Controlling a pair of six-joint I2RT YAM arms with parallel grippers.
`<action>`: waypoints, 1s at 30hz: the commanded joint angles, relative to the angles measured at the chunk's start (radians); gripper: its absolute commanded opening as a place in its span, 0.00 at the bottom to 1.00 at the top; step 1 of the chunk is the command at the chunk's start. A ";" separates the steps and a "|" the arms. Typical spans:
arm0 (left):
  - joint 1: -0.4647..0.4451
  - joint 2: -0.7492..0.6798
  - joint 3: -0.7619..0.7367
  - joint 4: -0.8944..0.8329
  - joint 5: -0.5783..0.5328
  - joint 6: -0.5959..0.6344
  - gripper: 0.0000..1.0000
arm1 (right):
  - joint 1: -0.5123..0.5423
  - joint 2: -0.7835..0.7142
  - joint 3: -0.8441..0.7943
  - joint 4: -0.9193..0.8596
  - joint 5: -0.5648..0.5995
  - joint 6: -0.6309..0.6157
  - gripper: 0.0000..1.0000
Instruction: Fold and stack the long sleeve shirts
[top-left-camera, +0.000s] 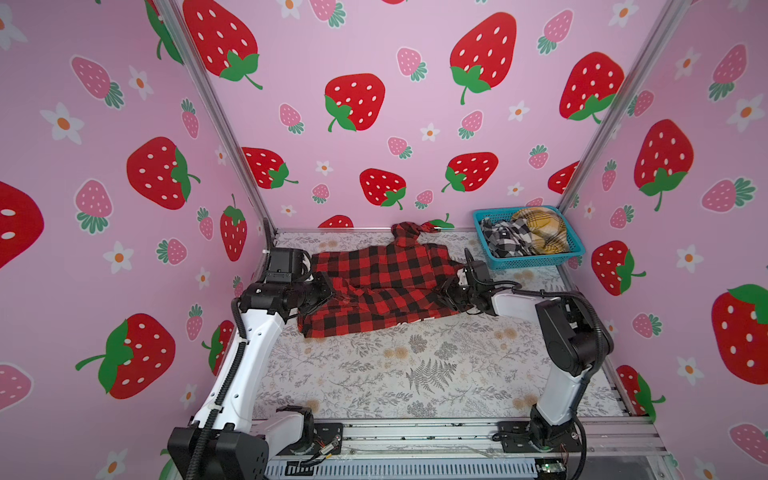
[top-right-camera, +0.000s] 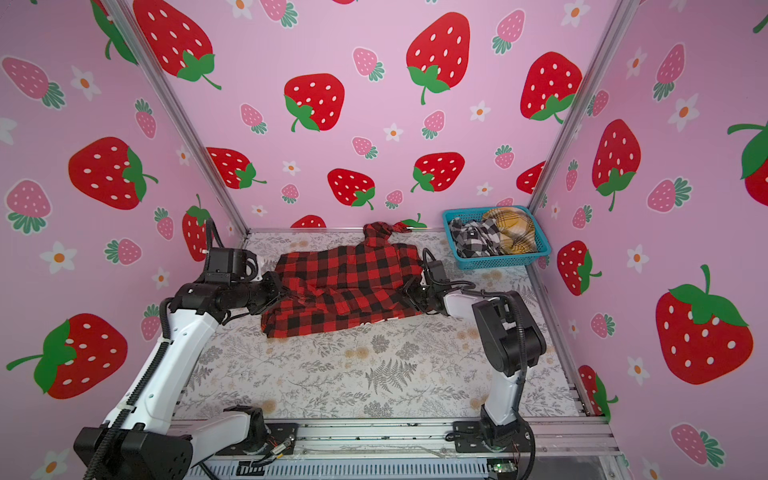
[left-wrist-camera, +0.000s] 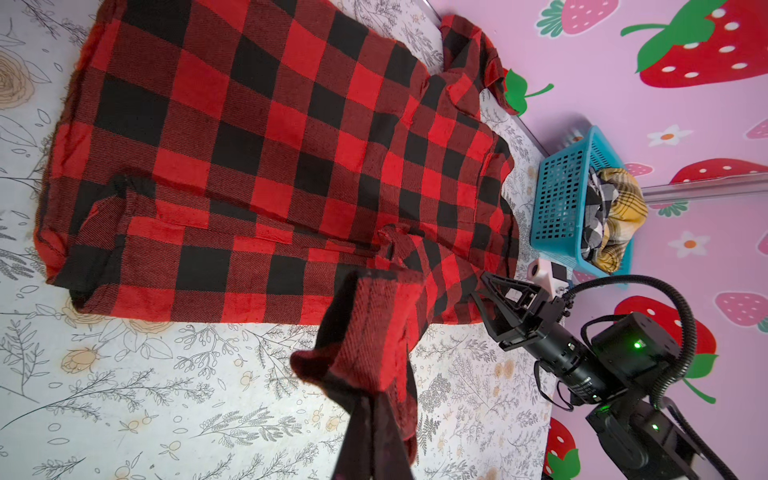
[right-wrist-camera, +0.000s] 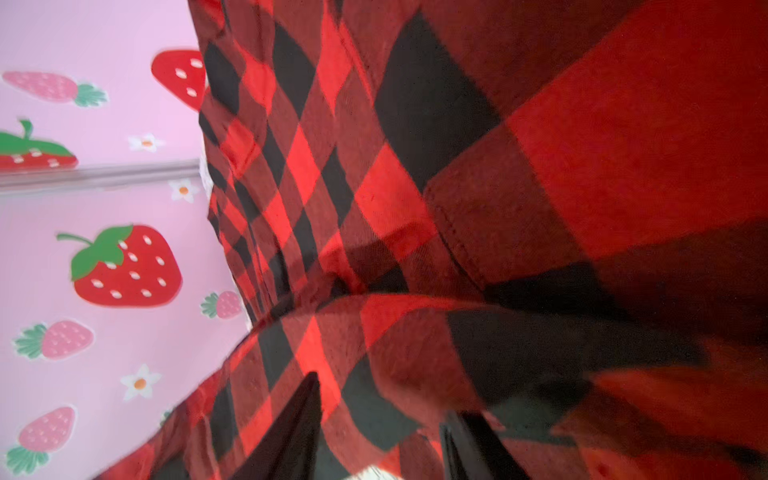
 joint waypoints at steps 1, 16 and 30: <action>0.025 0.003 0.026 -0.015 0.020 0.019 0.00 | -0.013 0.023 0.018 0.000 0.006 0.014 0.35; 0.140 0.106 0.008 0.000 0.020 0.105 0.00 | -0.030 0.025 -0.003 -0.001 0.007 0.001 0.08; 0.206 0.400 -0.031 0.107 -0.112 0.140 0.00 | -0.026 -0.025 -0.082 0.068 0.014 -0.029 0.00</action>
